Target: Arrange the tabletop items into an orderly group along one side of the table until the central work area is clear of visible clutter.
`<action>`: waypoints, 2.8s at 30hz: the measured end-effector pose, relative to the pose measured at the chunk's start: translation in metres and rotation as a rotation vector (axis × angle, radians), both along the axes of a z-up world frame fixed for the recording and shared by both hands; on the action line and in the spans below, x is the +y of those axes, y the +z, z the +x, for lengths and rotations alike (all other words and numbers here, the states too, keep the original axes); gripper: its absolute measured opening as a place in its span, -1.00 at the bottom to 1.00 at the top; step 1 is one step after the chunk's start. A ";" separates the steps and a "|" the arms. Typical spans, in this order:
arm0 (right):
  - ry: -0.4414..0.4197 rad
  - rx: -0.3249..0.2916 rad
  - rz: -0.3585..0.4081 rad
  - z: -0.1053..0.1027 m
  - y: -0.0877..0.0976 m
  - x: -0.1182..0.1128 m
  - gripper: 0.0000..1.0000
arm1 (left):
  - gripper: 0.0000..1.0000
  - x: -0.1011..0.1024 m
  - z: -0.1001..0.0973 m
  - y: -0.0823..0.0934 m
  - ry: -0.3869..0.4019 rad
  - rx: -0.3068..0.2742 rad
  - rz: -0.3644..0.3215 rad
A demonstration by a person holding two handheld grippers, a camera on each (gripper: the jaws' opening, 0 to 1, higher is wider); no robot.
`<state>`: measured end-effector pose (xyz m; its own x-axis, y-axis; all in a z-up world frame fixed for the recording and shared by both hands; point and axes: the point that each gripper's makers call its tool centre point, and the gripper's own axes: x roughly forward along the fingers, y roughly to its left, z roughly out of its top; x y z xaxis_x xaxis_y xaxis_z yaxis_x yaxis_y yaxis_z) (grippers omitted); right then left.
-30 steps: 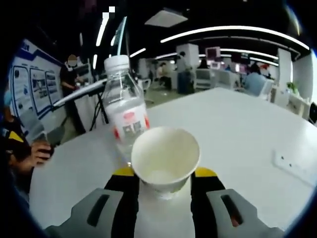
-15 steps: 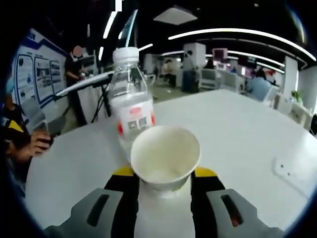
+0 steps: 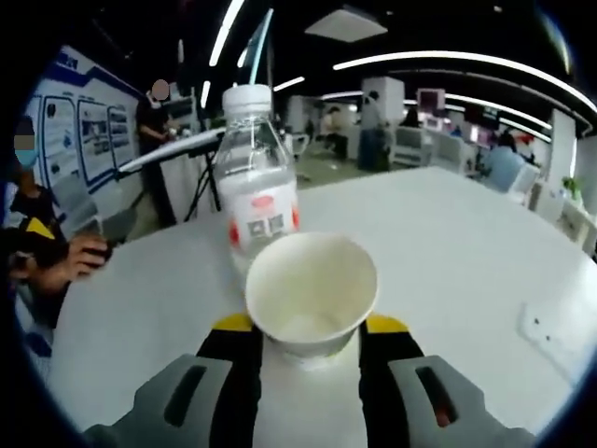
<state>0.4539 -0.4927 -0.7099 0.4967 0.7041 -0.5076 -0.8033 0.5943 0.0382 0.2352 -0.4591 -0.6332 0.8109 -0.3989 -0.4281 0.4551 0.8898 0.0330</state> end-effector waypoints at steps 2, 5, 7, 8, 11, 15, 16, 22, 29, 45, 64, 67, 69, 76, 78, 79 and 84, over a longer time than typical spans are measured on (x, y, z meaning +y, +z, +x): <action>0.009 0.001 -0.006 -0.001 0.000 0.000 -0.27 | 1.00 0.000 0.000 0.000 0.000 0.001 0.000; 0.013 0.011 -0.004 -0.002 0.000 0.000 -0.26 | 1.00 -0.001 0.000 -0.001 -0.003 0.002 0.001; 0.013 0.014 -0.006 -0.002 0.000 0.000 -0.26 | 1.00 -0.002 0.000 -0.001 -0.006 0.004 0.002; 0.016 0.016 -0.007 -0.002 -0.001 0.000 -0.26 | 1.00 -0.002 -0.001 -0.001 -0.008 0.003 0.005; 0.024 0.020 -0.006 -0.002 -0.001 0.001 -0.26 | 1.00 -0.002 -0.001 -0.001 -0.011 0.002 0.014; 0.032 0.026 -0.017 -0.001 -0.002 -0.002 -0.26 | 1.00 -0.002 -0.001 -0.001 -0.006 0.002 0.009; 0.034 0.021 -0.017 0.000 -0.001 -0.002 -0.26 | 1.00 -0.002 -0.001 -0.002 -0.007 0.003 0.012; 0.055 0.032 -0.013 -0.003 0.000 -0.001 -0.26 | 1.00 -0.002 -0.002 -0.002 -0.009 0.005 0.011; 0.070 0.051 -0.015 -0.007 -0.004 -0.001 -0.27 | 1.00 -0.004 -0.002 -0.002 -0.015 0.005 0.008; 0.074 0.060 -0.035 -0.006 -0.006 -0.009 -0.35 | 1.00 -0.004 -0.003 -0.002 -0.021 0.006 0.007; 0.080 0.072 -0.039 -0.006 -0.005 -0.013 -0.37 | 1.00 -0.003 -0.003 0.001 -0.017 0.000 0.002; 0.076 0.078 -0.029 -0.006 -0.004 -0.014 -0.36 | 1.00 -0.005 -0.003 0.001 -0.022 0.000 0.004; 0.072 0.075 -0.031 -0.006 -0.004 -0.015 -0.36 | 1.00 -0.006 -0.003 0.001 -0.024 0.000 0.005; 0.066 0.079 -0.026 -0.008 -0.003 -0.022 -0.35 | 1.00 -0.005 -0.003 0.000 -0.022 0.001 0.004; 0.059 0.086 -0.034 -0.008 -0.005 -0.025 -0.35 | 1.00 -0.004 -0.003 0.001 -0.020 -0.001 0.003; 0.056 0.087 -0.030 -0.008 -0.005 -0.027 -0.35 | 1.00 -0.005 -0.003 0.001 -0.021 -0.001 0.001; 0.043 0.087 -0.031 -0.015 -0.001 -0.035 -0.35 | 1.00 -0.006 -0.003 0.003 -0.022 -0.005 0.001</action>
<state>0.4387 -0.5280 -0.7110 0.4193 0.7070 -0.5695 -0.8228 0.5610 0.0907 0.2322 -0.4648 -0.6306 0.8038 -0.4165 -0.4249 0.4747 0.8794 0.0360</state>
